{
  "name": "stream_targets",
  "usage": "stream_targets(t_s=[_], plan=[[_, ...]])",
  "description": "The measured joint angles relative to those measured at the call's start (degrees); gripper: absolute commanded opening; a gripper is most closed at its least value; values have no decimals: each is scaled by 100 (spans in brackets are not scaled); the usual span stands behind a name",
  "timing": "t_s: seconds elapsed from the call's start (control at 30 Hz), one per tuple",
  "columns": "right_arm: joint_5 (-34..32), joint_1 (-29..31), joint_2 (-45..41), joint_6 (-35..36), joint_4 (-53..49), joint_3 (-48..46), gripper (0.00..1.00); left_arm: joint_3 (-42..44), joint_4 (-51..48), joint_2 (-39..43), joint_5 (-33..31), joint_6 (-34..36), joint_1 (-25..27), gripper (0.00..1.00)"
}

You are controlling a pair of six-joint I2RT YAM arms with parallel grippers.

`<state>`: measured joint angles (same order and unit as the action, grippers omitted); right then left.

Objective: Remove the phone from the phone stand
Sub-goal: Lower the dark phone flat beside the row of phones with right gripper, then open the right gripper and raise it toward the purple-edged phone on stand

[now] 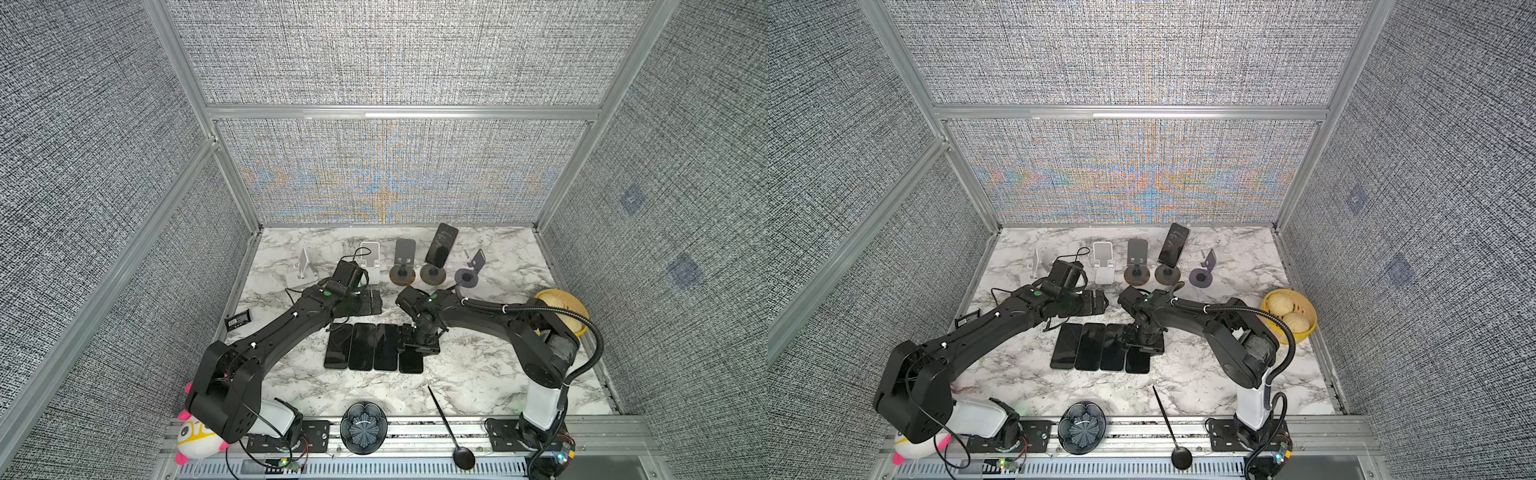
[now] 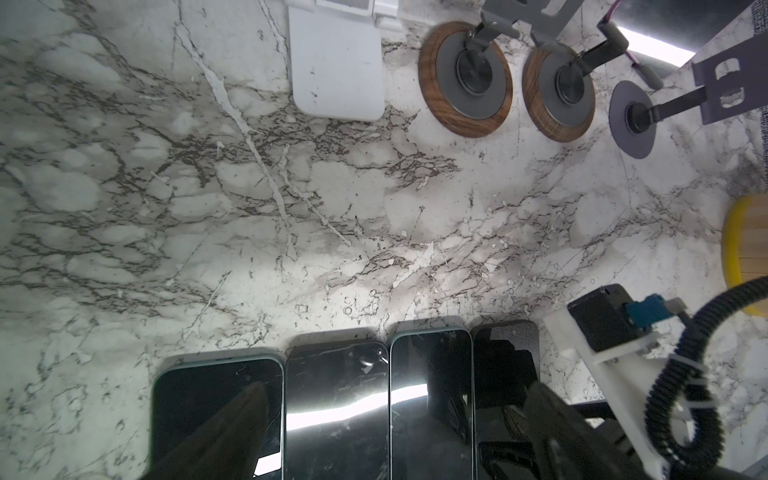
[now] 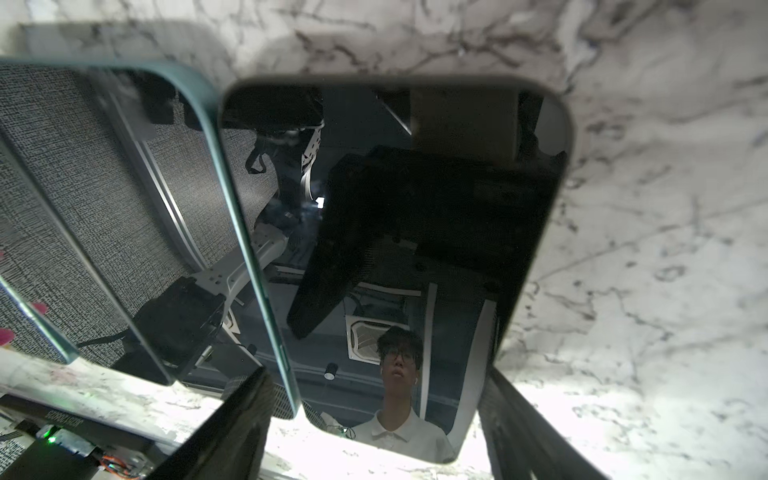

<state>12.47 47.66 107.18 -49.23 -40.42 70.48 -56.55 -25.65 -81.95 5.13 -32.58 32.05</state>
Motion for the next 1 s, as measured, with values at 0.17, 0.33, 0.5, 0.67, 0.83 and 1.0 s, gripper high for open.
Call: stream_targets(t_s=[0.17,0.33,0.5,0.67,0.83,1.0], plan=[[-70,-7,-157,44,15,4,78,11,-11,11,0,0,0,98],[-144,-11,-295,68,0,4,78,11,-11,11,46,-2,0,98],[-487,-48,-588,205,-339,219,78,17,-15,44,46,0,0,98],[-1226,-212,-911,431,-844,586,79,63,-15,149,42,26,0,98],[-1775,-531,-1067,632,-1167,874,78,173,-15,247,37,22,-2,98],[-2223,-861,-1082,826,-1209,1128,79,214,-15,306,39,22,0,98]])
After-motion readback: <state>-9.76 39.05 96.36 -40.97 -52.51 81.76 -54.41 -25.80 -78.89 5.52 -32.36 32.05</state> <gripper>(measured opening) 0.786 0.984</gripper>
